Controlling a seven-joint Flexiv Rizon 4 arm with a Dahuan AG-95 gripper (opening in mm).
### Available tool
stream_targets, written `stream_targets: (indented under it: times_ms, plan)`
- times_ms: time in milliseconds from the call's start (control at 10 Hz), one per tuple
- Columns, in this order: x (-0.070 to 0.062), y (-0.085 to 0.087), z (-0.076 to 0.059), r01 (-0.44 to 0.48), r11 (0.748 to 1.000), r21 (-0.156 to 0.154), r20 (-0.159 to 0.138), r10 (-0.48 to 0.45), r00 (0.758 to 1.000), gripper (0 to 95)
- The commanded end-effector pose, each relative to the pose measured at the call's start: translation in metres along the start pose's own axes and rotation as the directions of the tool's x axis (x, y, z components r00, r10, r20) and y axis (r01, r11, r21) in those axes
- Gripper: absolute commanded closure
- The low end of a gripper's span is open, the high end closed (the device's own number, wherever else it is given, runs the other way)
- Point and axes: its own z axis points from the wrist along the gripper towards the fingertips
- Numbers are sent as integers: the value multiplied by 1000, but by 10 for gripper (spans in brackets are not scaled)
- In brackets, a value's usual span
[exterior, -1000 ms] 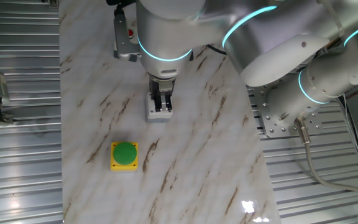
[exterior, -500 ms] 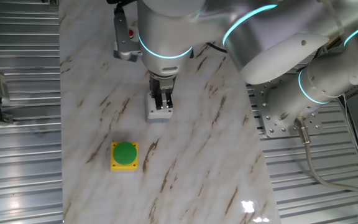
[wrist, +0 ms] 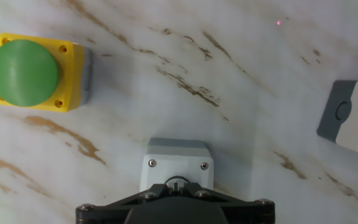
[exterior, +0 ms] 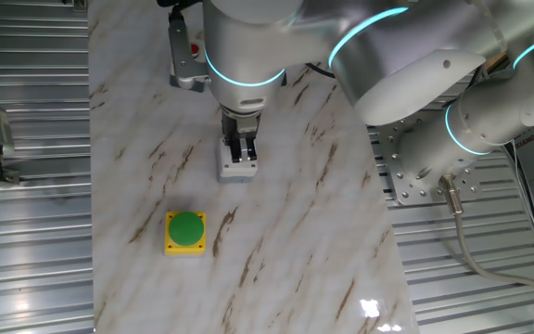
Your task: Press three buttons from left to right in sequence
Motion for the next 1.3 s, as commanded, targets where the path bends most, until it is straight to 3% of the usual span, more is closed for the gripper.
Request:
stream_targets:
  times_ms: [100,900,1300]
  plan:
    - [0,0,-1,2,1000,1,0,-2,1000,950]
    - [-1,0,5,5,1000,-1,8,-5,1000,950]
    - [-4,-1,3,17,1000,3,-7,-17,1000,950]
